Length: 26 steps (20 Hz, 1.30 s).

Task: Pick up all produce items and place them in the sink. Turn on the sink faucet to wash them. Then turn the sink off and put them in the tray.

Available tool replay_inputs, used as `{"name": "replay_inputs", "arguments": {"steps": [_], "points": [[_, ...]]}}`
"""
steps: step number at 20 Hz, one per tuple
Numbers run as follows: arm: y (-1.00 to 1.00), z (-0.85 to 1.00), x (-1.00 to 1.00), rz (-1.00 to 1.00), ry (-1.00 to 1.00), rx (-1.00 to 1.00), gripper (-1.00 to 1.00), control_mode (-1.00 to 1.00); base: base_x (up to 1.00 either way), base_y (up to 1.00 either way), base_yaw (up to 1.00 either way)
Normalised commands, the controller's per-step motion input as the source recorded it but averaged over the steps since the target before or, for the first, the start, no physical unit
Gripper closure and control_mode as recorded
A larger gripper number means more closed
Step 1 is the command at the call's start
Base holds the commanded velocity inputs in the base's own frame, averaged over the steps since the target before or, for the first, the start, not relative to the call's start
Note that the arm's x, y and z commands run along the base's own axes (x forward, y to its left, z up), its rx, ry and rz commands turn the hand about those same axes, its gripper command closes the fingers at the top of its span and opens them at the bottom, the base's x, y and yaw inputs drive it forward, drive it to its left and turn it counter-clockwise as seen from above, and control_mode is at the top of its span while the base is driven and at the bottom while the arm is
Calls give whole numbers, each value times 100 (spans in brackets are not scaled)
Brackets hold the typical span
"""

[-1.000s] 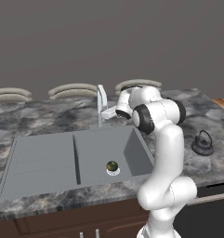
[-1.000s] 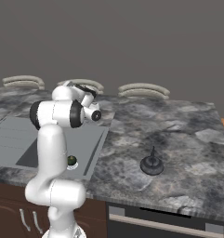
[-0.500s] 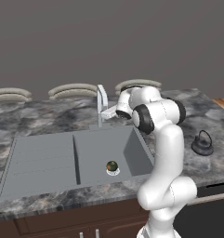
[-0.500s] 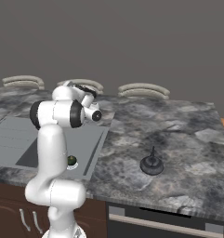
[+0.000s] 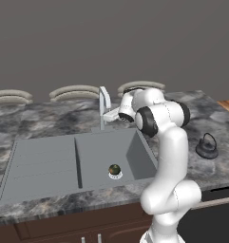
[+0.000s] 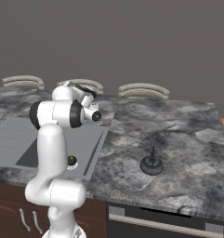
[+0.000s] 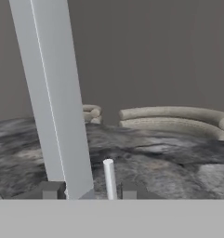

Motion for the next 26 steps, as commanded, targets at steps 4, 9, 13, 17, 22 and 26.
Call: {"name": "replay_inputs", "arguments": {"steps": [4, 9, 13, 17, 22, 26], "points": [[-18, 0, 1, 0, 0, 5, 100, -100, 0, 0, 0], [-17, 0, 3, 2, 0, 5, 100, -100, 0, 0, 0], [-26, 0, 0, 2, 0, 6, 100, -100, 0, 0, 0], [-4, 0, 0, 1, 0, 1, 100, -100, 0, 0, 0], [0, 0, 0, 0, 0, 0, 100, -100, 0, 0, 0], [0, 0, 0, 0, 0, 0, 100, -100, 0, 0, 0]]}}
